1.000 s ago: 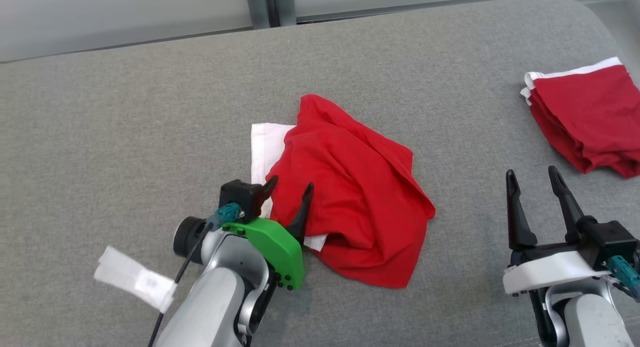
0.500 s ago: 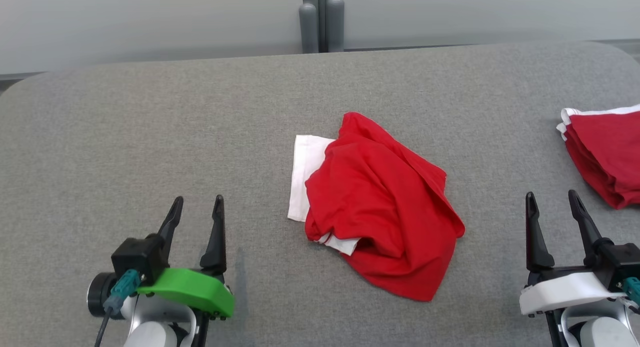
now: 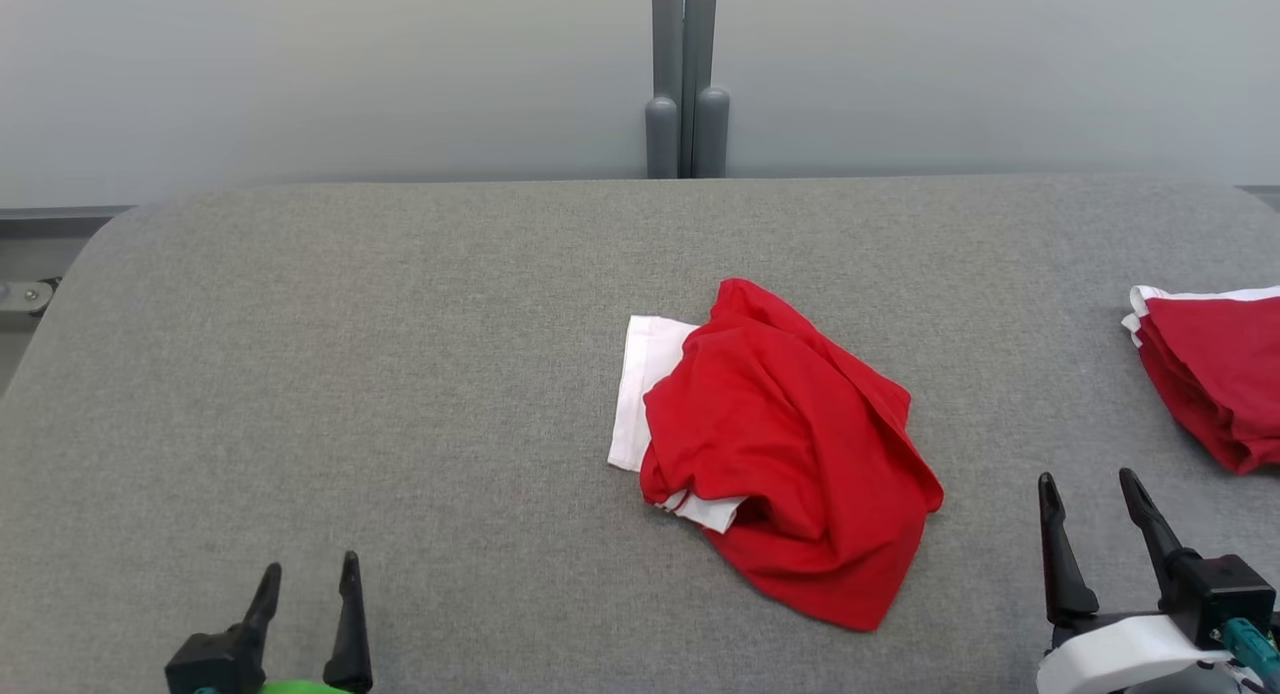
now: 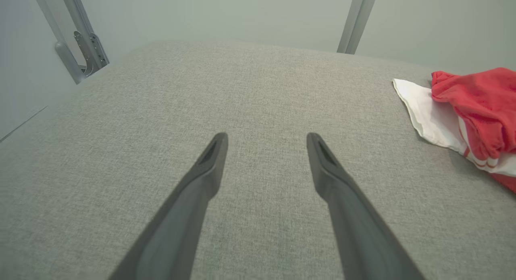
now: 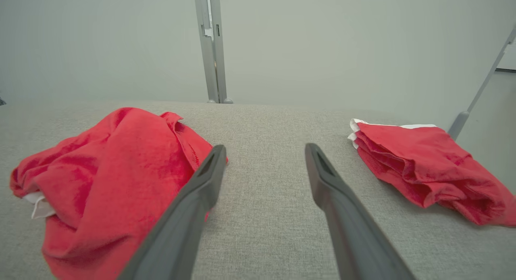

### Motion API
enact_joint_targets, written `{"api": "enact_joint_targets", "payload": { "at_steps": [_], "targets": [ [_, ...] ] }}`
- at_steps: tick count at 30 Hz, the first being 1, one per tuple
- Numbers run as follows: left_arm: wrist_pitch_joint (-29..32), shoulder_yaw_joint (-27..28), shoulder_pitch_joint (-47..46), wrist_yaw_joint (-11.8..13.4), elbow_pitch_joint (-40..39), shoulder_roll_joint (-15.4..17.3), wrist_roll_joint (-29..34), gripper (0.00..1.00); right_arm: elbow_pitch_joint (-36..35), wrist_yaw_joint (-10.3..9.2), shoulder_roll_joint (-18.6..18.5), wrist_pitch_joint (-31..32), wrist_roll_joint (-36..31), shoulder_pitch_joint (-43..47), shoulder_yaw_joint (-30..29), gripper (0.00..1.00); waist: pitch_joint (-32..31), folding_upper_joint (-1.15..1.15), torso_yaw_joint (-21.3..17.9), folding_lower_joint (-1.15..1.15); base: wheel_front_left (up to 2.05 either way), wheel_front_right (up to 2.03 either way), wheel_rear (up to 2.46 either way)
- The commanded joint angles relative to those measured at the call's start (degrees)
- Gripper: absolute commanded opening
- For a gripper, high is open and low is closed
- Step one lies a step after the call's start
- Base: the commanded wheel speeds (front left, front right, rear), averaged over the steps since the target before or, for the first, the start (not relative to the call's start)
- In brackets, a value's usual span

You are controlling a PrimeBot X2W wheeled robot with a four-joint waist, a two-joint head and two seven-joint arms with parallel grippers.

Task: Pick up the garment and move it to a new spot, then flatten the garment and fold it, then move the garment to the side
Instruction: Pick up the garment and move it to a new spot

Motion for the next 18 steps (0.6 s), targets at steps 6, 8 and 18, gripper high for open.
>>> {"api": "enact_joint_targets", "payload": {
  "at_steps": [6, 8, 18],
  "targets": [
    [-0.4, 5.6, 3.4, -1.7, -3.2, -2.1, 3.0, 1.0, 0.6, -0.08, -0.2, -0.2, -0.2, 1.5, -1.7, 1.0, -0.8, 0.0, -1.0, 0.0, 0.0, 0.0, 0.0],
    [-0.4, 7.2, 3.7, -2.7, -3.8, -3.0, 3.9, 1.0, 0.8, -0.08, -0.2, -0.2, -0.1, 1.5, -1.9, 1.0, -0.7, 0.0, -1.4, 0.0, 0.0, 0.0, 0.0],
    [-0.4, 11.9, 3.2, -6.8, -3.6, -6.8, 8.2, 1.0, 1.2, -0.08, -0.2, -0.2, 0.1, 0.9, -1.7, 1.0, -0.7, 0.0, -3.2, 0.0, 0.0, 0.0, 0.0]
  ]
}}
